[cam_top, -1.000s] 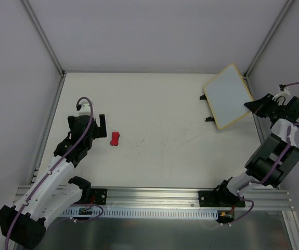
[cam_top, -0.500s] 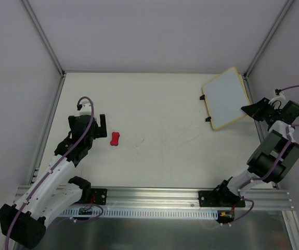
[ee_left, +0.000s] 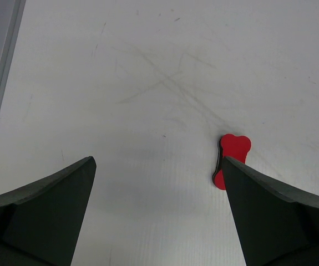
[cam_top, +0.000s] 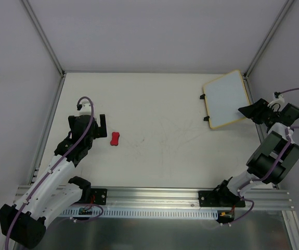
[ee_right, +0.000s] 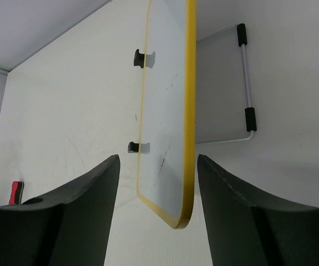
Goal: Erase the whiteboard
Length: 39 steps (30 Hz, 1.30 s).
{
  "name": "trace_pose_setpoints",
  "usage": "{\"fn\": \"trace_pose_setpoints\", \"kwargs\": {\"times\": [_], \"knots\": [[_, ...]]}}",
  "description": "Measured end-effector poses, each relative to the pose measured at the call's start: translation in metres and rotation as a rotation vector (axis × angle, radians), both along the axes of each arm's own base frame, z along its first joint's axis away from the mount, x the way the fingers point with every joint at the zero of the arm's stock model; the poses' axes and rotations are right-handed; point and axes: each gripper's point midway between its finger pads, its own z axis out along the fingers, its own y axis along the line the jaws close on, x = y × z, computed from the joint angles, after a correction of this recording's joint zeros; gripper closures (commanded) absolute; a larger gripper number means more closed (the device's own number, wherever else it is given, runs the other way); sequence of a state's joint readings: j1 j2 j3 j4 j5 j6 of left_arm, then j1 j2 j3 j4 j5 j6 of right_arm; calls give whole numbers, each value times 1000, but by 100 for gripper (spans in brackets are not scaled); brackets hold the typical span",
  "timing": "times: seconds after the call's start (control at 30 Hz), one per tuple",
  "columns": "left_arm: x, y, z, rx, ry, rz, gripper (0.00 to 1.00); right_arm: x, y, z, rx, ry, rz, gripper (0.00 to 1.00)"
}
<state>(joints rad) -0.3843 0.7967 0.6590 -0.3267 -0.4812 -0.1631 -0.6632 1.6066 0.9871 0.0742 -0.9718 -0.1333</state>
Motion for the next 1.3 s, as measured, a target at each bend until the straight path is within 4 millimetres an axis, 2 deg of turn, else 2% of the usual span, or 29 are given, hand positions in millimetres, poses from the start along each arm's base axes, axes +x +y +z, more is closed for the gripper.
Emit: {"fn": "trace_pose_setpoints", "kwargs": {"times": [0.33,0.53,0.63,0.73,0.83,0.9,0.97,1.1,1.2,1.3], "knots": [[0,0,2,-4,-8,0,1,-10,-7,4,-49,10,-76,2],[-1,0,4,-6,-14,0,1,-24,-21,22,-135,20,-201,1],[-1,0,5,-9,-19,1,1,-37,-32,38,-203,33,-306,1],[-1,0,6,-14,-25,3,1,-52,-43,65,-270,24,-422,1],[-1,-1,15,-22,-31,1,1,-59,-53,115,-323,-20,-531,1],[3,-3,37,-40,-72,-2,1,-62,-57,156,-358,-76,-595,1],[7,-5,65,-64,-130,-4,1,-62,-49,195,-374,-140,-623,1],[11,-8,139,-123,-285,-20,1,-70,-11,267,-396,-298,-591,1],[3,-6,186,-151,-392,-40,1,-88,24,304,-397,-407,-548,1],[-12,-2,219,-166,-472,-63,1,-111,53,330,-381,-494,-514,1]]}}
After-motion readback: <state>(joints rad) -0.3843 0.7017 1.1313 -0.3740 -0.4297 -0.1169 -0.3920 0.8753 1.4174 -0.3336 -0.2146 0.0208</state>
